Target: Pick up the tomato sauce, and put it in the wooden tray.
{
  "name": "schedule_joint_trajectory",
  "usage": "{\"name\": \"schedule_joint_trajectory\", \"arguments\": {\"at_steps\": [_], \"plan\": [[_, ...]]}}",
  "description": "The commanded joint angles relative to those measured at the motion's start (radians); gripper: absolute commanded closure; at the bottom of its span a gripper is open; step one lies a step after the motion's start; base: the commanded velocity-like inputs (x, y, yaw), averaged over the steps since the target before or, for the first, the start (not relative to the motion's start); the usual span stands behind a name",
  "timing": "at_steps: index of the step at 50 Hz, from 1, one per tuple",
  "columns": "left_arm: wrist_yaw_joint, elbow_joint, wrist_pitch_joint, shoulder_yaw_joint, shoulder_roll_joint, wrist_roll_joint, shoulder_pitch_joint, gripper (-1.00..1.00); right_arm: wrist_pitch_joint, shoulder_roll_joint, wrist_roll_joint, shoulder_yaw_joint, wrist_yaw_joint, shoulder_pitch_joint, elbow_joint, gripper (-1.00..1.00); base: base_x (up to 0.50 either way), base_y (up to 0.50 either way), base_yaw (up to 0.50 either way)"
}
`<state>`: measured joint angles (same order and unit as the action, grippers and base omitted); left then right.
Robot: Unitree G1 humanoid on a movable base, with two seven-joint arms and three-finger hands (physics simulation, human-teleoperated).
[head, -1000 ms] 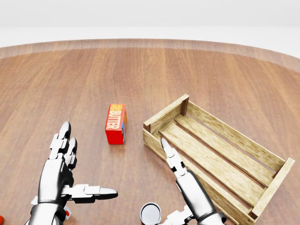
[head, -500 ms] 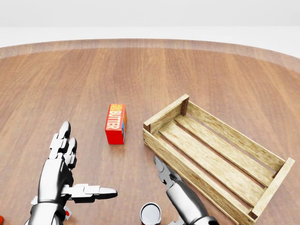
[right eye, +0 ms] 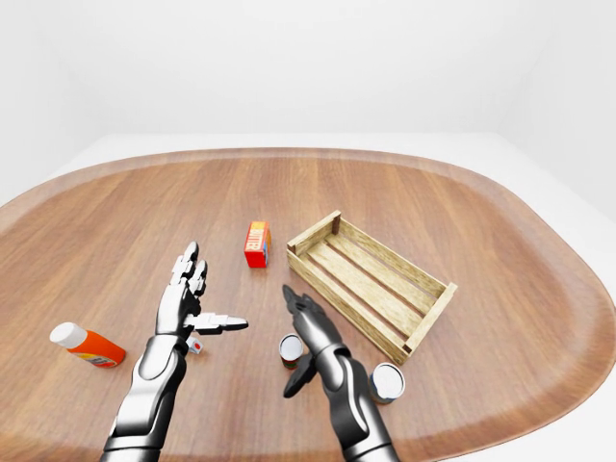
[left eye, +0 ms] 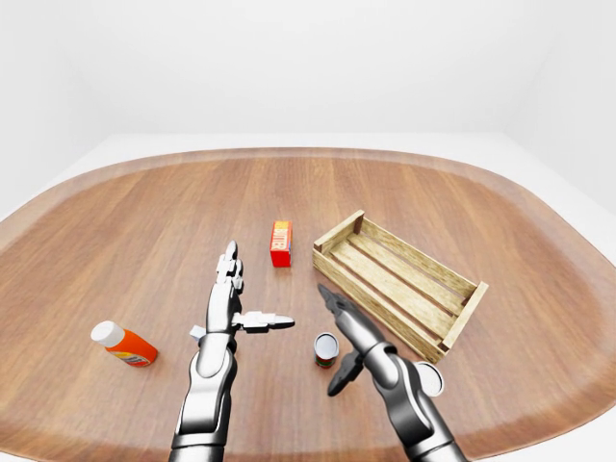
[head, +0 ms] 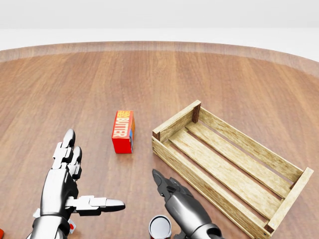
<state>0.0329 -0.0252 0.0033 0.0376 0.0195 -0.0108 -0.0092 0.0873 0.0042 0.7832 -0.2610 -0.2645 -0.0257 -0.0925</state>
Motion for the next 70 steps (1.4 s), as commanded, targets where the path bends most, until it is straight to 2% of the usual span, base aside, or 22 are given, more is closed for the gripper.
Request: {"name": "schedule_joint_trajectory", "arguments": {"at_steps": [1, 10, 28, 52, 70], "plan": [[0.0, -0.001, -0.001, 0.0, 0.0, -0.001, 0.0, -1.0, 0.0, 0.017, 0.054, -0.019, -0.021, 0.032, -0.036, -1.0, 0.0, 0.0, 0.0], [-0.001, 0.0, 0.0, -0.001, 0.0, 0.0, 0.001, -1.0, 0.0, 0.022, 0.065, -0.01, -0.024, 0.052, -0.099, -1.0, 0.0, 0.0, 0.0], [-0.001, 0.0, 0.001, 0.0, 0.0, 0.0, 0.001, -1.0, 0.0, 0.032, 0.25, -0.019, -0.076, 0.114, -0.146, -1.0, 0.0, 0.0, 0.0], [0.002, -0.019, -0.006, 0.004, 0.003, -0.004, -0.01, -1.0, 0.0, 0.039, 0.284, 0.003, -0.081, 0.169, -0.286, -1.0, 0.0, 0.0, 0.0], [0.001, -0.014, -0.005, 0.003, 0.002, -0.003, -0.006, -1.0, 0.0, 0.033, 0.279, 0.014, -0.108, 0.176, -0.294, -1.0, 0.0, 0.0, 0.0]]}}
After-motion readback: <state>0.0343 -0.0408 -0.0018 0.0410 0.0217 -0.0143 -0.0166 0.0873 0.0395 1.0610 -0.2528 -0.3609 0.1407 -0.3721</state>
